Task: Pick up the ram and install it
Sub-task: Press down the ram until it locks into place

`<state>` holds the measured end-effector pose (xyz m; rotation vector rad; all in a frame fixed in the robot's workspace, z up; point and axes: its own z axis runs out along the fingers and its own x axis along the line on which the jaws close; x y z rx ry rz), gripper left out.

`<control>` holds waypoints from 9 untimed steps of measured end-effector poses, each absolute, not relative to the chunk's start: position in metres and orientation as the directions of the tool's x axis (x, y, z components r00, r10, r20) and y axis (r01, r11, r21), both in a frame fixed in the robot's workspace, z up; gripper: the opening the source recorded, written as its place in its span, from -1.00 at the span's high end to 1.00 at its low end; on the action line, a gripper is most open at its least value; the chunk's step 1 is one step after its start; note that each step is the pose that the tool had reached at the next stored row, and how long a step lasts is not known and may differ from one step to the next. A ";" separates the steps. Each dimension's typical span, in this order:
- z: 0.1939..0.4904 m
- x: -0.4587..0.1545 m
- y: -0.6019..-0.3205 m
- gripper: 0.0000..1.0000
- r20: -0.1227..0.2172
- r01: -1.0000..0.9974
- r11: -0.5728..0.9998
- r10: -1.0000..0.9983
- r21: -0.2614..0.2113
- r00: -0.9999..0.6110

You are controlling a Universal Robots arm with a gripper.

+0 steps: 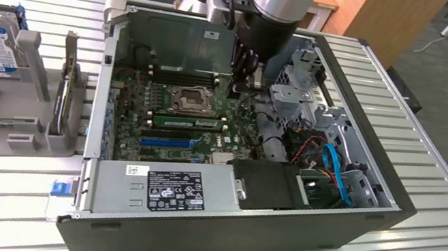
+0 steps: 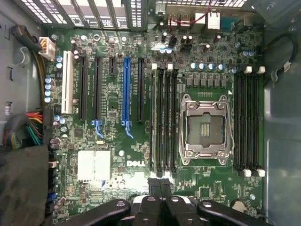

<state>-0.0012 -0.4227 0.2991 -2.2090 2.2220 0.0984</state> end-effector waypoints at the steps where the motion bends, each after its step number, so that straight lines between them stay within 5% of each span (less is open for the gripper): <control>1: 0.298 -0.001 -0.423 0.80 -0.049 -0.999 0.005 -0.999 0.039 -0.007; 9: 0.285 -0.001 -0.423 0.80 -0.049 -1.000 0.005 -0.999 0.031 -0.006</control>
